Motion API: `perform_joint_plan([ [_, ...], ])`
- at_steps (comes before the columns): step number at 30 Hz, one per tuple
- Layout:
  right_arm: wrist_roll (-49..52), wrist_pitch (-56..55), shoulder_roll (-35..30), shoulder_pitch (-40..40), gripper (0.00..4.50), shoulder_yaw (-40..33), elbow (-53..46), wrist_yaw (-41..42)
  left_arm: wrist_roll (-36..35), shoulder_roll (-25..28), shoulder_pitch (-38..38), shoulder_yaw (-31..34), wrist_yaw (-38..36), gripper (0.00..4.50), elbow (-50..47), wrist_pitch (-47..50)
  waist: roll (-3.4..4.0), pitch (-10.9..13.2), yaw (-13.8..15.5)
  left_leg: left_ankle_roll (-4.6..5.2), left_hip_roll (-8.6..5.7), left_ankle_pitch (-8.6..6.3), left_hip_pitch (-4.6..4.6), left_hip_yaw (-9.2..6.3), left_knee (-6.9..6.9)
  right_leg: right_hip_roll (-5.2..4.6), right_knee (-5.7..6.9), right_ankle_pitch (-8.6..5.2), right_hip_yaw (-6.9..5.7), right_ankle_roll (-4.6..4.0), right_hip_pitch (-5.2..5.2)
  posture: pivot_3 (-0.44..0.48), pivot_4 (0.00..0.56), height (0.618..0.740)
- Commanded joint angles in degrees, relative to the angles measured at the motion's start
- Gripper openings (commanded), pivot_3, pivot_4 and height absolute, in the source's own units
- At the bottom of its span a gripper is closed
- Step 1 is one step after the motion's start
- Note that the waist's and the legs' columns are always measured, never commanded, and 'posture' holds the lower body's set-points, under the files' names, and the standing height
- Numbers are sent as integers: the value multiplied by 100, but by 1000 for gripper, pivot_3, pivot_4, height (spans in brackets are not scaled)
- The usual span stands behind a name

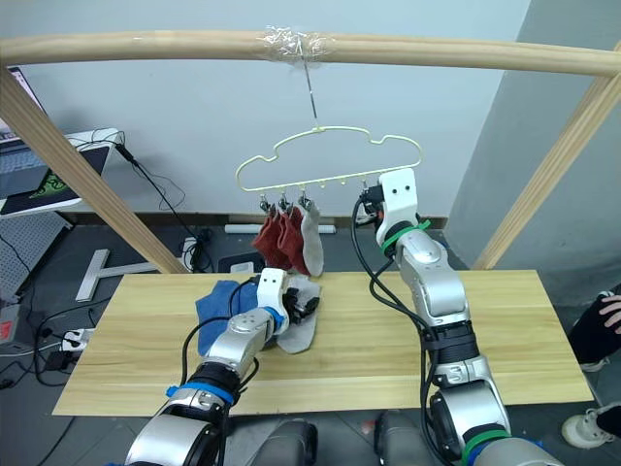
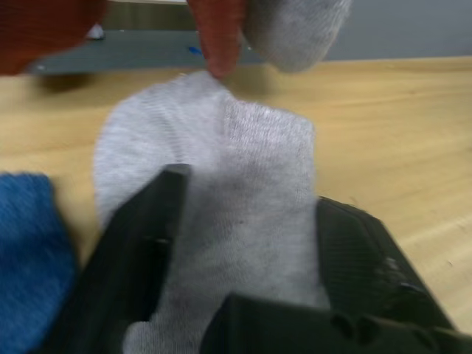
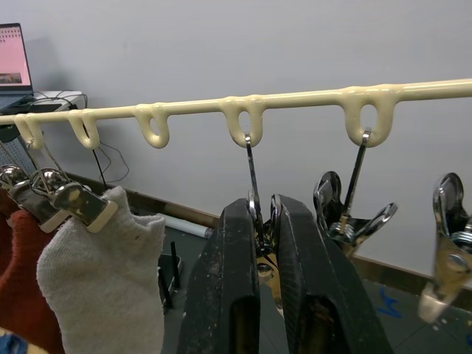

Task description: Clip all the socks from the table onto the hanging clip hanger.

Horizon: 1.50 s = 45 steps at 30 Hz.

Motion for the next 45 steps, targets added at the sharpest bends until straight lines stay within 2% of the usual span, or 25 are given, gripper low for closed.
perform_joint_plan([
  [1, 37, -17, -50, -9, 34, -72, -239, 0, 58, -60, 349, -241, -321, 1850, -271, 221, 0, 0, 0, 0, 0, 0, 3, 0, 0, 0, -1, 0, 1, 0, 3, 44, 174, 740],
  [5, 64, 6, -101, -41, 34, -85, -201, 64, 174, -25, 582, -463, -510, 630, -670, 237, 0, 0, 1, 0, -1, 0, 8, 2, 0, 0, -2, 0, 5, 0, 9, 47, 178, 740],
  [7, 123, 84, -190, -103, 34, -118, -174, 188, 116, -42, 819, -572, -666, 27, -1225, 330, 0, 0, -5, 0, 0, 0, 8, 4, 0, 0, -3, 0, 6, 1, 9, 46, 179, 740],
  [13, 774, 984, -281, -403, 34, -585, -210, 325, -230, -53, 1299, -647, -1084, 27, -2870, 159, 0, 1, 3, 0, 4, 0, 0, -5, 1, 0, -5, 0, 17, 0, 5, 42, 180, 740],
  [19, 1816, 2817, -164, -974, 34, -1549, -198, -132, 189, 200, 1136, -765, -942, 27, -3648, -1331, 3, 3, 4, 2, 7, 1, 3, -5, -1, 2, -2, 0, 22, -2, 6, 38, 188, 740],
  [21, 2102, 3260, -158, -1179, 34, -1813, -131, -231, 720, 465, 1015, -1081, -965, 27, -3687, -2181, 3, 3, 13, 4, 5, 2, -2, -5, 1, 0, -6, 0, 21, -2, 6, 38, 188, 740],
  [23, 2244, 3504, -216, -1301, 34, -1872, -110, -214, 735, 376, 927, -1050, -791, 27, -3639, -2353, 3, 2, 12, 5, 3, 2, -5, -3, -1, 0, -11, 0, 24, -3, 6, 38, 188, 740],
  [31, 2881, 4665, -200, -1515, 34, -2272, -229, -311, 884, 127, 525, -1015, -372, 27, -3232, -2661, 3, 2, -2, 9, 3, 0, -24, -4, -4, -2, -13, 1, 19, -1, -9, 33, 181, 740],
  [45, 3192, 5049, -220, -1616, 34, -2506, -305, -588, 639, 21, 312, -824, -243, 27, -2895, -2813, 3, 2, -9, 10, 1, 0, -25, -2, -3, 0, -13, 1, 18, -1, -9, 26, 180, 740],
])
